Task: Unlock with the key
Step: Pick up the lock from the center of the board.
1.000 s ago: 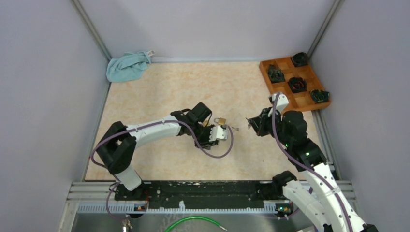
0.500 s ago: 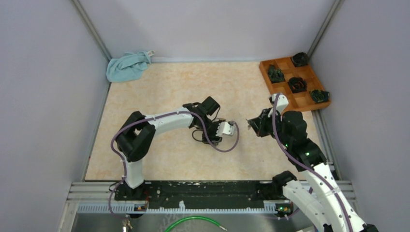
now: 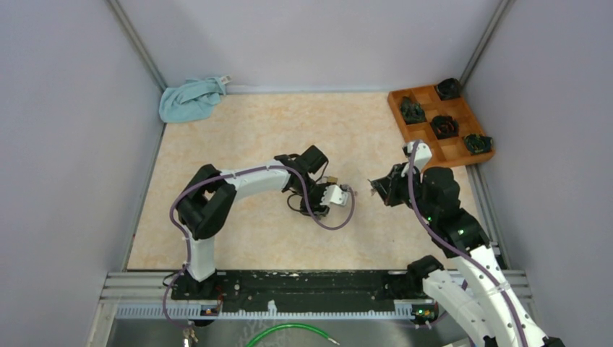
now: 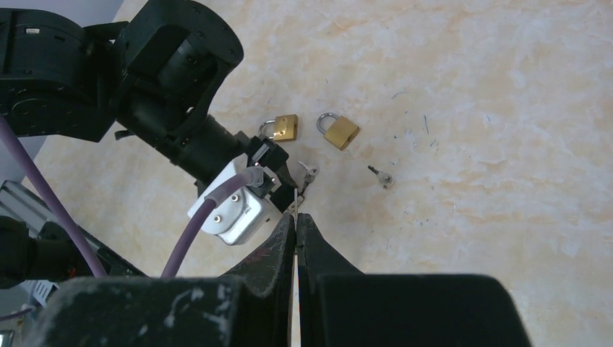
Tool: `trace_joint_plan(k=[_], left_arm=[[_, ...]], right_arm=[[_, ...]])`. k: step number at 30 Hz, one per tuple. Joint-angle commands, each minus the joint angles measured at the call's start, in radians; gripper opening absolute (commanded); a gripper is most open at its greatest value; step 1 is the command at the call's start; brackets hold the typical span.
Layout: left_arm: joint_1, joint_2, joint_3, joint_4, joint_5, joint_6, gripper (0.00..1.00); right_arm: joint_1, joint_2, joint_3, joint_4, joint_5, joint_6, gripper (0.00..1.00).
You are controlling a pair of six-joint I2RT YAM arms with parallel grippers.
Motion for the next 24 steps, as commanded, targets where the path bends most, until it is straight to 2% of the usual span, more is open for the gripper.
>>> trace_joint_plan(k=[1,5,9,11,13,18,24], left_arm=[[0.004,-0.005,-0.007,-0.019,0.052,0.024,0.59],[0.002,-0.057,-0.059,-0.003,0.06,0.019,0.54],[-0.011,-0.093,-0.107,0.01,0.047,0.012,0.55],[-0.018,-0.091,-0.114,0.01,0.035,0.01,0.59],[-0.019,-0.088,-0.113,0.011,0.031,0.024,0.69],[-0.022,-0.075,-0.083,-0.025,0.041,0.131,0.83],[-0.024,-0.036,-0.036,-0.135,0.023,0.317,0.83]], right_arm=[[-0.009,-0.014,0.065,0.016,-0.011,0.003,0.0],[-0.008,-0.013,0.058,0.018,-0.016,0.005,0.0],[-0.008,-0.007,0.052,0.024,-0.02,0.011,0.0],[-0.008,-0.003,0.051,0.028,-0.022,0.012,0.0],[-0.008,0.003,0.054,0.029,-0.024,0.012,0.0],[-0.008,0.021,0.065,0.03,-0.039,0.019,0.0],[-0.008,0.024,0.068,0.025,-0.042,0.024,0.0]])
